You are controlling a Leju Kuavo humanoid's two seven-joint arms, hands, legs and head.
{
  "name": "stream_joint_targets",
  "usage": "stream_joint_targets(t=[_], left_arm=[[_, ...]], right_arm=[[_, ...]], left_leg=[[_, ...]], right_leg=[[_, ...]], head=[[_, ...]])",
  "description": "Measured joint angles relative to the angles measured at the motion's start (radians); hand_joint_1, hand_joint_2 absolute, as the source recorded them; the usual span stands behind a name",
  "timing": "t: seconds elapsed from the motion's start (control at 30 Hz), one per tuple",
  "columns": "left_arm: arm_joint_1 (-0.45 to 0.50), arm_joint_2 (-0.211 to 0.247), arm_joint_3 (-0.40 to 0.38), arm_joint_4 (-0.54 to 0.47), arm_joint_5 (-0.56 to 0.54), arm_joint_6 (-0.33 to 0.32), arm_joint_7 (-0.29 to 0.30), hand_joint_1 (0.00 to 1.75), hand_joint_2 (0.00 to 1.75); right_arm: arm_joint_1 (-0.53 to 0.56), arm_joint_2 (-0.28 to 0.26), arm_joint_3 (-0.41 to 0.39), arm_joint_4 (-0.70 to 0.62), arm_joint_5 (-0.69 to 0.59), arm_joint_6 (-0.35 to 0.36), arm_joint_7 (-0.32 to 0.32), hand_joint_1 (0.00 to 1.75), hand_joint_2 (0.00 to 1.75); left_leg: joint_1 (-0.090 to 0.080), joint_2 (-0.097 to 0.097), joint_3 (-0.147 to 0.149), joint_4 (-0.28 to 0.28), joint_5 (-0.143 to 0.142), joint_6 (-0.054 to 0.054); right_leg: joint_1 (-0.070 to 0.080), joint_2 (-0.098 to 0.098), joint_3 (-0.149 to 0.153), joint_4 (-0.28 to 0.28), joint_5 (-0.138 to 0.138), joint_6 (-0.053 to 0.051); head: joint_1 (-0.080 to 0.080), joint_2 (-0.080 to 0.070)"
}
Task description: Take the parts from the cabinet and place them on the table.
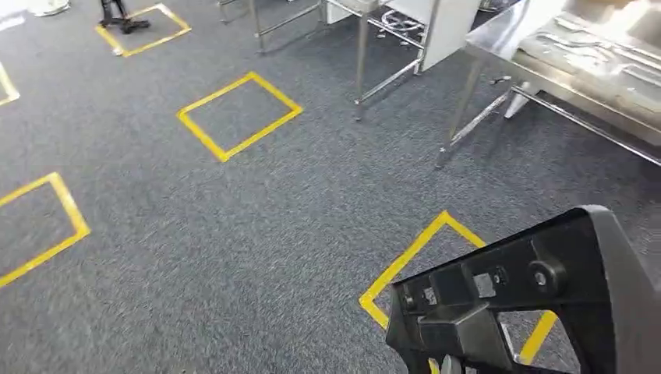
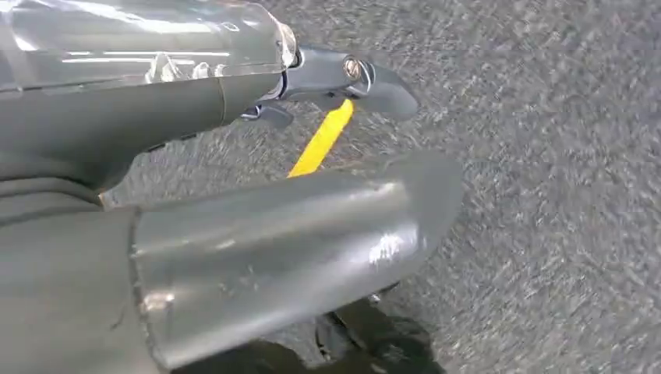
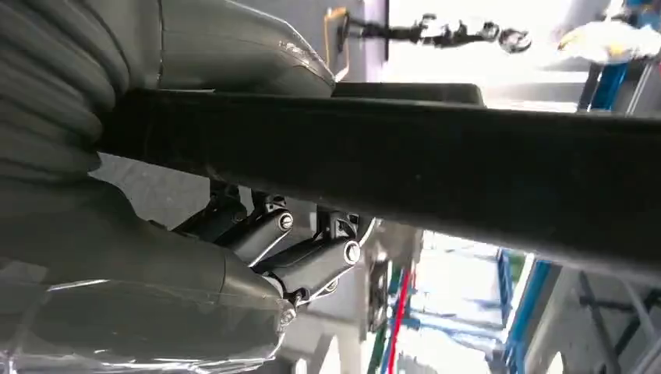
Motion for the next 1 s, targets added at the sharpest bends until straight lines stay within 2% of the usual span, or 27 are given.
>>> stream_joint_targets(t=[0.03,0.07,0.1,0.13,0.17,0.2,0.27,0.3,0.33,0.37,0.4,0.43,0.47,0.5,0.53,0.57,0.6,0.63,0.67,0.7,0.73,0.83,0.87,0.9,0.93,0.97,1.0], left_arm=[[0.003,0.0,0.0,0.0,0.0,0.0,0.0,0.0,0.0],[0.005,0.0,0.0,0.0,0.0,0.0,0.0,0.0,0.0],[0.005,0.0,0.0,0.0,0.0,0.0,0.0,0.0,0.0],[0.004,0.001,0.0,0.0,0.0,-0.002,-0.001,0.0,0.0],[0.005,0.001,0.0,0.0,0.0,-0.003,-0.002,0.0,0.0],[0.007,0.001,0.0,0.0,0.0,-0.003,-0.003,0.0,0.0],[0.003,0.0,-0.001,0.0,0.0,-0.004,-0.007,0.0,0.0],[0.003,0.0,-0.001,0.0,0.0,-0.004,-0.007,0.0,0.0],[0.002,-0.003,-0.002,0.0,0.0,-0.005,-0.007,0.0,0.0],[0.001,-0.008,-0.002,-0.001,0.0,-0.005,-0.007,0.0,0.0],[0.001,-0.006,-0.003,0.0,0.0,-0.005,-0.007,0.0,0.0],[0.004,-0.006,-0.003,0.0,0.0,-0.005,-0.007,0.0,0.0],[0.007,-0.006,-0.003,0.0,0.0,-0.005,-0.007,0.0,0.0],[0.009,-0.006,-0.005,0.0,0.0,-0.005,-0.007,0.0,0.0],[0.008,-0.006,-0.006,0.0,0.0,-0.005,-0.007,0.0,0.0],[0.007,-0.006,-0.007,-0.001,0.0,-0.005,-0.007,0.0,0.0],[0.006,-0.006,-0.008,-0.001,0.0,-0.006,-0.007,0.0,0.0],[0.005,-0.007,-0.009,-0.001,0.0,-0.006,-0.007,0.0,0.0],[0.005,-0.009,-0.009,-0.001,0.0,-0.006,-0.007,0.0,0.0],[0.005,-0.01,-0.01,-0.001,0.0,-0.006,-0.007,0.0,0.0],[0.005,-0.01,-0.01,-0.001,0.0,-0.006,-0.008,0.0,0.0],[0.001,-0.011,-0.012,-0.001,0.0,-0.006,-0.008,0.0,0.0],[-0.001,-0.011,-0.014,-0.001,0.0,-0.006,-0.009,0.0,0.0],[-0.002,-0.01,-0.015,-0.001,0.0,-0.006,-0.01,0.0,0.0],[0.0,-0.01,-0.016,-0.001,0.0,-0.006,-0.01,0.0,0.0],[0.002,-0.01,-0.016,-0.001,0.001,-0.007,-0.01,0.0,0.0],[0.004,-0.01,-0.017,-0.001,0.001,-0.007,-0.01,0.0,0.0]], right_arm=[[0.0,0.0,0.0,0.0,0.0,0.0,0.0,1.75,1.75],[0.001,0.0,0.0,0.0,0.0,0.0,0.0,1.75,1.75],[0.001,0.0,0.0,0.0,0.0,0.0,0.0,1.75,1.75],[0.002,0.0,0.0,0.0,0.0,0.0,0.0,1.75,1.75],[0.002,0.0,0.0,0.0,0.0,-0.001,0.0,1.75,1.75],[0.0,0.0,0.0,0.0,0.0,-0.001,0.0,1.75,1.75],[0.003,0.0,0.0,-0.001,0.001,-0.002,0.001,1.75,1.75],[0.007,0.0,0.0,-0.001,0.001,-0.003,0.002,1.75,1.75],[0.009,0.0,-0.001,-0.002,0.001,-0.004,0.002,1.75,1.75],[0.012,0.0,-0.002,-0.003,0.002,-0.004,0.002,1.75,1.75],[0.013,0.0,-0.002,-0.005,0.002,-0.004,0.002,1.75,1.75],[0.011,0.0,-0.002,-0.005,0.003,-0.004,0.002,1.75,1.75],[0.011,0.0,-0.002,-0.005,0.005,-0.004,0.002,1.75,1.75],[0.012,0.0,-0.002,-0.005,0.008,-0.004,0.002,1.75,1.75],[0.013,0.0,-0.002,-0.005,0.01,-0.004,0.003,1.75,1.75],[0.013,0.0,-0.002,-0.005,0.011,-0.004,0.003,1.75,1.75],[0.013,0.0,-0.002,-0.005,0.012,-0.004,0.003,1.75,1.75],[0.014,0.0,-0.002,-0.005,0.012,-0.004,0.003,1.75,1.75],[0.013,0.0,-0.002,-0.005,0.012,-0.004,0.003,1.75,1.75],[0.012,0.0,-0.002,-0.005,0.012,-0.004,0.003,1.75,1.75],[0.012,0.0,-0.002,-0.005,0.013,-0.004,0.004,1.75,1.75],[0.015,0.0,-0.002,-0.007,0.014,-0.005,0.003,1.75,1.75],[0.016,0.001,-0.002,-0.008,0.014,-0.005,0.003,1.75,1.75],[0.017,0.001,-0.003,-0.008,0.014,-0.005,0.003,1.75,1.75],[0.014,0.001,-0.003,-0.008,0.014,-0.005,0.003,1.75,1.75],[0.013,0.001,-0.003,-0.007,0.014,-0.005,0.003,1.75,1.75],[0.014,0.001,-0.003,-0.007,0.015,-0.003,0.003,1.75,1.75]], left_leg=[[0.0,-0.001,-0.018,0.018,0.012,-0.003],[0.0,-0.001,-0.013,-0.012,0.048,-0.003],[0.002,-0.004,0.007,-0.071,0.095,-0.004],[0.005,-0.021,0.044,-0.171,0.157,-0.005],[0.009,-0.06,0.068,-0.245,0.185,-0.005],[0.01,-0.106,0.077,-0.262,0.163,-0.002],[0.006,-0.087,0.077,-0.261,0.164,0.012],[0.003,-0.076,0.078,-0.261,0.163,0.02],[0.011,-0.061,0.081,-0.271,0.169,0.029],[0.014,-0.048,0.084,-0.276,0.173,0.034],[0.012,-0.035,0.088,-0.282,0.172,0.044],[0.009,-0.018,0.088,-0.283,0.171,0.049],[0.007,-0.004,0.088,-0.282,0.17,0.05],[0.006,0.012,0.088,-0.282,0.168,0.05],[0.005,0.028,0.088,-0.282,0.166,0.05],[0.005,0.041,0.091,-0.282,0.164,0.049],[0.005,0.053,0.094,-0.282,0.161,0.047],[0.005,0.064,0.1,-0.282,0.157,0.044],[0.005,0.075,0.107,-0.283,0.153,0.04],[0.004,0.083,0.114,-0.283,0.15,0.036],[-0.002,0.091,0.115,-0.283,0.145,0.028],[-0.001,0.122,0.133,-0.295,0.141,0.014],[-0.002,0.119,0.139,-0.293,0.136,0.004],[0.002,0.06,0.135,-0.271,0.117,0.002],[0.004,0.025,0.111,-0.215,0.081,0.003],[0.005,0.007,0.073,-0.135,0.04,0.002],[0.005,0.0,0.033,-0.057,0.006,0.0]], right_leg=[[0.0,0.017,0.001,0.002,-0.001,0.001],[-0.001,0.034,0.002,0.005,-0.003,0.003],[-0.003,0.049,0.004,0.009,-0.007,0.006],[-0.005,0.065,0.005,0.017,-0.013,0.011],[-0.006,0.076,0.002,0.027,-0.019,0.016],[-0.001,0.086,-0.007,0.039,-0.025,0.025],[-0.008,0.107,-0.016,0.038,-0.021,0.034],[-0.01,0.121,-0.019,0.033,-0.017,0.043],[-0.007,0.13,-0.02,0.033,-0.016,0.049],[-0.01,0.112,-0.019,0.04,-0.021,0.05],[-0.003,0.029,-0.037,0.079,-0.049,0.056],[-0.007,-0.004,-0.073,0.147,-0.087,0.062],[-0.01,-0.018,-0.113,0.225,-0.123,0.067],[-0.014,-0.021,-0.152,0.297,-0.149,0.071],[-0.016,-0.022,-0.177,0.339,-0.154,0.074],[-0.018,-0.023,-0.175,0.33,-0.134,0.076],[-0.018,-0.027,-0.151,0.28,-0.098,0.076],[-0.017,-0.037,-0.104,0.191,-0.051,0.073],[-0.014,-0.063,-0.048,0.091,-0.009,0.065],[-0.004,-0.126,-0.018,0.028,-0.012,0.054],[0.002,-0.121,-0.017,0.027,-0.014,0.048],[0.005,-0.082,-0.022,0.027,-0.016,0.036],[-0.009,-0.067,-0.01,0.012,-0.006,0.025],[-0.011,-0.057,-0.006,0.006,-0.003,0.021],[-0.012,-0.048,-0.006,0.006,-0.003,0.015],[-0.011,-0.034,-0.006,0.006,-0.004,0.013],[-0.01,-0.021,-0.005,0.006,-0.005,0.011]], head=[[0.0,0.0],[0.0,0.0],[0.0,0.0],[0.0,0.0],[-0.001,0.0],[-0.002,0.0],[-0.002,0.0],[-0.003,0.0],[-0.003,0.0],[-0.003,0.0],[0.006,0.0],[0.014,0.0],[0.013,0.0],[0.013,0.0],[0.013,0.0],[0.013,0.0],[0.013,0.0],[0.014,0.0],[0.014,0.0],[0.013,0.0],[0.011,0.0],[0.013,0.0],[0.011,0.0],[0.008,0.0],[0.003,0.0],[0.0,0.0],[-0.002,0.0]])
